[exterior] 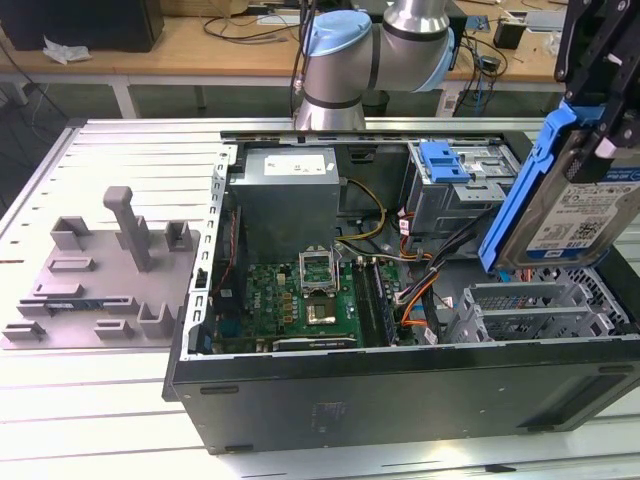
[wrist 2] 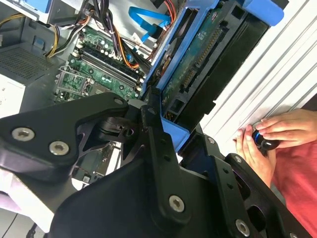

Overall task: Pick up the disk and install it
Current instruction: 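Insert the disk into the insertion slot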

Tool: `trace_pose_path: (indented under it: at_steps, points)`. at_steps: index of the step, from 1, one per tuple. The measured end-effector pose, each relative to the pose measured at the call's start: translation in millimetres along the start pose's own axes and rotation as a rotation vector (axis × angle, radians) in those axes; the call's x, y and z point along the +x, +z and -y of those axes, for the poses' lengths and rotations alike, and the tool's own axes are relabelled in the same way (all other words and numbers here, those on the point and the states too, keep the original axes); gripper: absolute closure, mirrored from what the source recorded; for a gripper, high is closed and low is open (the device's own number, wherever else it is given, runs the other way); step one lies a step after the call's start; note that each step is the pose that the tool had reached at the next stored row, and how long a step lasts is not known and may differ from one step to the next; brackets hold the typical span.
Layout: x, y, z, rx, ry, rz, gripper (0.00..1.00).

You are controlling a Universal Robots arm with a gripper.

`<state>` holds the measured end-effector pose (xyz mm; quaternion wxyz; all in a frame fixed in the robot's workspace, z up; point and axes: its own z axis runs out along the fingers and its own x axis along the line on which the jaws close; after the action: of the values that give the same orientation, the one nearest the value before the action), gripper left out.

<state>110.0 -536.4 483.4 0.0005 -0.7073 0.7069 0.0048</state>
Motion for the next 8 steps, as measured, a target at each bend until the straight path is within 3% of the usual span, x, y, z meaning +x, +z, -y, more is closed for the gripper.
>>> trace_pose_path:
  at_steps: [8]
  points:
    - [3.5, 3.3, 0.0, 0.0005, 0.000, 0.0000, 0.63]
